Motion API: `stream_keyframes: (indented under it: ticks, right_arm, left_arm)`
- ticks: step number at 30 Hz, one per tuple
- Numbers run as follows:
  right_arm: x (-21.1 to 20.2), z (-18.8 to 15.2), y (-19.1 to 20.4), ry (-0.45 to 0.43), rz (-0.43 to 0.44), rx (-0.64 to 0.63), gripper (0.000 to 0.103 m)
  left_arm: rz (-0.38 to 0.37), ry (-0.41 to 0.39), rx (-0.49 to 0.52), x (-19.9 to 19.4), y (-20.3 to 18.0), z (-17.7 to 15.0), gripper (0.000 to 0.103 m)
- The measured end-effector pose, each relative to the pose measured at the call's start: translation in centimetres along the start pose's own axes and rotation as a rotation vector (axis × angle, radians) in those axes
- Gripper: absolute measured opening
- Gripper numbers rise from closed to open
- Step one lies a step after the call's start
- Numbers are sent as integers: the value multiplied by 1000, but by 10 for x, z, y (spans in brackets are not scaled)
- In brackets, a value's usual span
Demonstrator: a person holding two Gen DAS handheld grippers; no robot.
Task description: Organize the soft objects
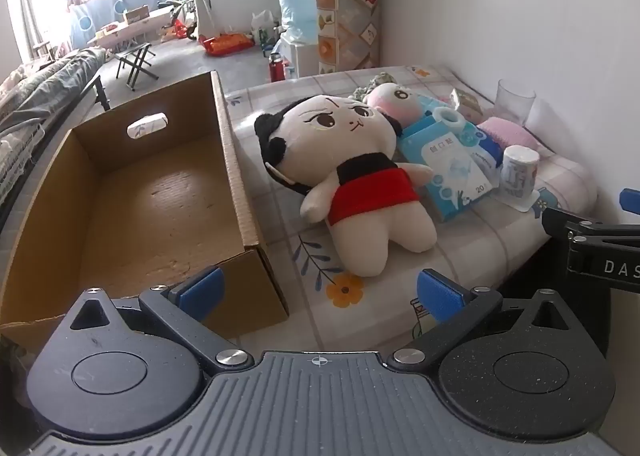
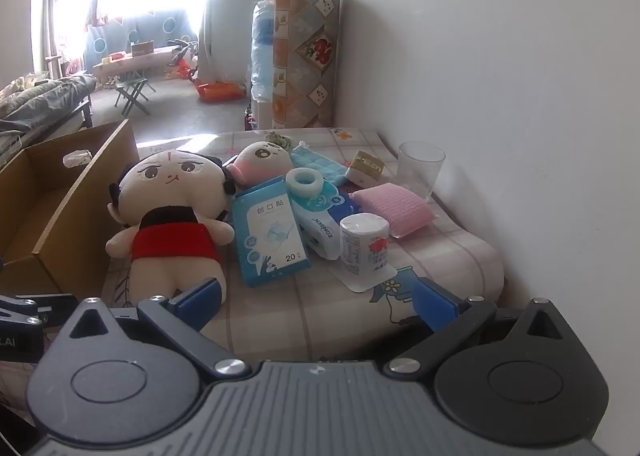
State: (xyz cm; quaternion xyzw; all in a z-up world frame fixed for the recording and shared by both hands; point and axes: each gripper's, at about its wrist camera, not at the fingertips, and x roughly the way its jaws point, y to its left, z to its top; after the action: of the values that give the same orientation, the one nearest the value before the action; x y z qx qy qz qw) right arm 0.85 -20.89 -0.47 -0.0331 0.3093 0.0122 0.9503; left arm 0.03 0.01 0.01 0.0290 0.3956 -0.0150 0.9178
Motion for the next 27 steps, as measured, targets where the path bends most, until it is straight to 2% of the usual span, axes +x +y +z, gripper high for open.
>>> stream_keyframes:
  ticks: [27]
  right_arm:
    - [1,2,-4,0,3,7,103]
  left_arm:
    - [-7,6,-10,3,-2,3,103]
